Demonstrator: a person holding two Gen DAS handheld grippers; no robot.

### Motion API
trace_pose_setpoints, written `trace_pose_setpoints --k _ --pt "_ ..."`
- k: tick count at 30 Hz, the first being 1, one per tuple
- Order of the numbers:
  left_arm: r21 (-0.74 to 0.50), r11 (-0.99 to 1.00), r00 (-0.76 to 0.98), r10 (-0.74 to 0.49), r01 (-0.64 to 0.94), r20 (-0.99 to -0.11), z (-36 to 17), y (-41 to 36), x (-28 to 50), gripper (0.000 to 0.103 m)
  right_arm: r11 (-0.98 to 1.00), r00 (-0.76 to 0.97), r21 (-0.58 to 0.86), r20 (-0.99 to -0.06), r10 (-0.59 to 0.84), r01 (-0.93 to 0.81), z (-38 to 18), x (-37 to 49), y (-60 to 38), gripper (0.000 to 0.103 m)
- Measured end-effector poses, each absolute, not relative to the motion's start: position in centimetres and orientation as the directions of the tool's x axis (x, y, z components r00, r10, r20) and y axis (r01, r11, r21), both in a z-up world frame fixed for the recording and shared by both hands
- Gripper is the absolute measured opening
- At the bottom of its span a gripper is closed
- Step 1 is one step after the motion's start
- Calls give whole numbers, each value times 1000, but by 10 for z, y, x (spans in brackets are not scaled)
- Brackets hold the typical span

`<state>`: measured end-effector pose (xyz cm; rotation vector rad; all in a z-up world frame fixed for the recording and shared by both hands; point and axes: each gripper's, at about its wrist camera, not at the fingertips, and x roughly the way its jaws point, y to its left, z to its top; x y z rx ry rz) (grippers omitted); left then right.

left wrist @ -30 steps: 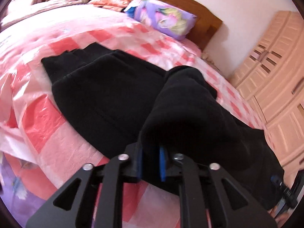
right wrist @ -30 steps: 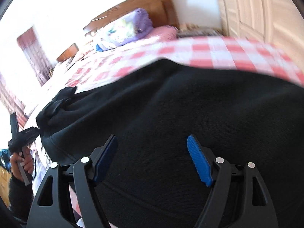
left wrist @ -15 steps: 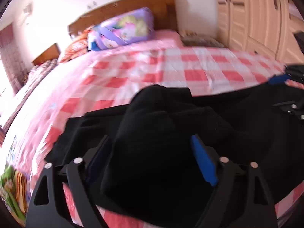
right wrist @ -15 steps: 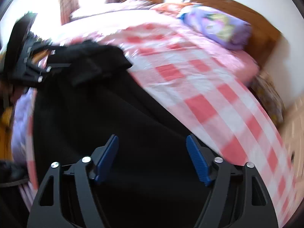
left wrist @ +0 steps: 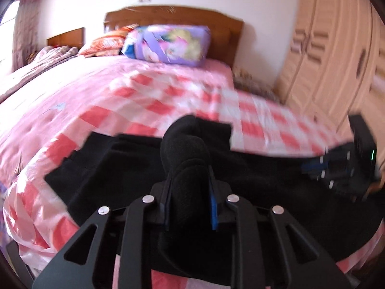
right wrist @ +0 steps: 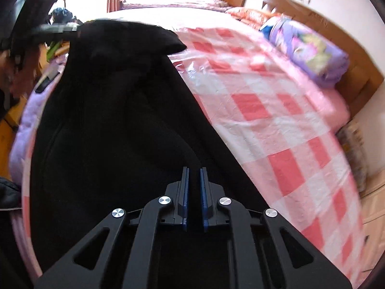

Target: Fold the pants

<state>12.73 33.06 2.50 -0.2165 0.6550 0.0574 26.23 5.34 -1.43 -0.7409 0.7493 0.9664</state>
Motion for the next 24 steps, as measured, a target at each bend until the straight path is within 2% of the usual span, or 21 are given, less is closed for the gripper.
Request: trace_pose_setpoints --k 7,10,13,15,17,18,19,20,21,22,24 --pt "-162 978 876 41 -134 -480 74 327 113 22 477 513 -280 -716 474 -833 17 249 40 7" --pt "-162 972 895 87 -173 -438 84 328 115 23 538 547 -272 -701 457 -798 20 265 39 7" --pt "-159 958 861 133 -239 -490 65 336 128 23 560 528 -241 -732 431 -792 2 279 47 8" --pt "-184 943 815 130 -278 -565 35 345 137 26 559 479 -205 -779 404 -804 -17 286 53 20" --pt "-145 936 753 159 -321 -638 6 351 144 36 578 507 -215 -760 407 -787 -23 284 55 32" --pt "-118 933 739 187 -339 -647 -1 352 141 47 589 495 -191 -766 410 -785 -21 285 54 37" --pt "-91 929 733 220 -359 -644 -4 353 136 62 601 483 -162 -768 421 -782 -19 285 51 61" --pt "-71 920 734 258 -384 -629 -2 356 127 70 611 480 -142 -763 433 -779 -17 285 48 81" --pt "-80 915 745 270 -396 -610 1 359 119 85 630 489 -116 -742 458 -768 -10 283 42 83" --pt "-103 906 760 277 -410 -588 5 365 109 92 640 495 -102 -730 472 -761 -6 280 38 83" --pt "-153 876 774 307 -457 -554 14 380 88 93 662 499 -66 -714 492 -747 4 272 29 83"
